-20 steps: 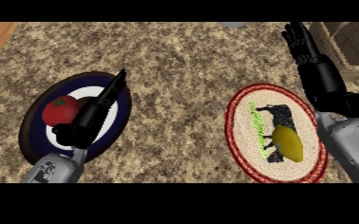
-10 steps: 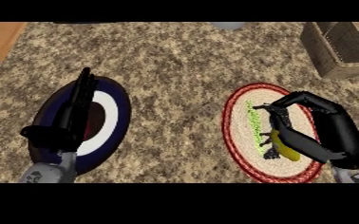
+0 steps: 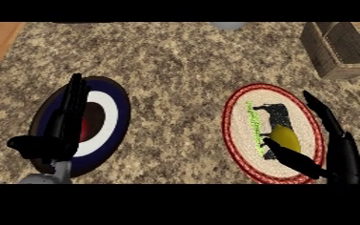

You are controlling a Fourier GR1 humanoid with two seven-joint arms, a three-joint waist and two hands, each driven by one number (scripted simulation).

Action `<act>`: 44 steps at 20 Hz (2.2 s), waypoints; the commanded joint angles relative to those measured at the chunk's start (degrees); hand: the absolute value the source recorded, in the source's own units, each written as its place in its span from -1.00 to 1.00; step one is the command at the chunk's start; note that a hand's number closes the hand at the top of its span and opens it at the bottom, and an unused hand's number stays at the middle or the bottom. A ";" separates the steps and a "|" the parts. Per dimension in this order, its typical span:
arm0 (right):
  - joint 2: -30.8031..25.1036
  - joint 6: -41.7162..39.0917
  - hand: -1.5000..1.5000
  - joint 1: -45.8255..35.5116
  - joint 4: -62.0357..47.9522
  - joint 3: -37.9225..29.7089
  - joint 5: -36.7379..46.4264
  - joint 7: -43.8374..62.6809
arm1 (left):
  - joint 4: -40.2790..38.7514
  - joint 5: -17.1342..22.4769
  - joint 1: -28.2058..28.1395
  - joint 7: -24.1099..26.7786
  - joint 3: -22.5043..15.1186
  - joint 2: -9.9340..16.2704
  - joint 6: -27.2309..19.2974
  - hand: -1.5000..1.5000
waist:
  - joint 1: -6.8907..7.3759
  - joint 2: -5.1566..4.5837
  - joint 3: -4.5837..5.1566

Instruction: Pick the lemon from the placemat and place it in the basket

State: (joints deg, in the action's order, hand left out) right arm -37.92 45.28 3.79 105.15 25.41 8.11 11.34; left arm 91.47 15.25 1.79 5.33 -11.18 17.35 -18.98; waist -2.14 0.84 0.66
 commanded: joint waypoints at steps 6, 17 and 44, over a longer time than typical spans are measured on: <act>-23.13 -10.56 -1.00 5.86 4.71 -5.26 9.05 27.95 | 2.08 -0.86 -1.38 -1.09 -0.16 -0.16 -1.78 0.00 | -1.19 0.27 0.63; -35.96 -32.40 -1.00 -5.12 34.90 -10.03 -8.79 65.03 | 3.80 -1.73 -0.22 -2.69 -2.17 -1.13 -1.27 0.00 | 2.52 -0.61 -0.28; -19.06 -34.52 -1.00 -11.84 22.32 6.24 9.07 69.74 | -0.08 -3.40 1.05 -0.88 0.18 -3.37 2.06 0.00 | 2.71 -0.98 -0.54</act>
State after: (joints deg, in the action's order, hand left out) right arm -61.84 12.28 -4.40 127.41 29.06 12.94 68.29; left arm 94.40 12.18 1.57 3.21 -11.73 14.34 -17.89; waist 0.55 -0.06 0.07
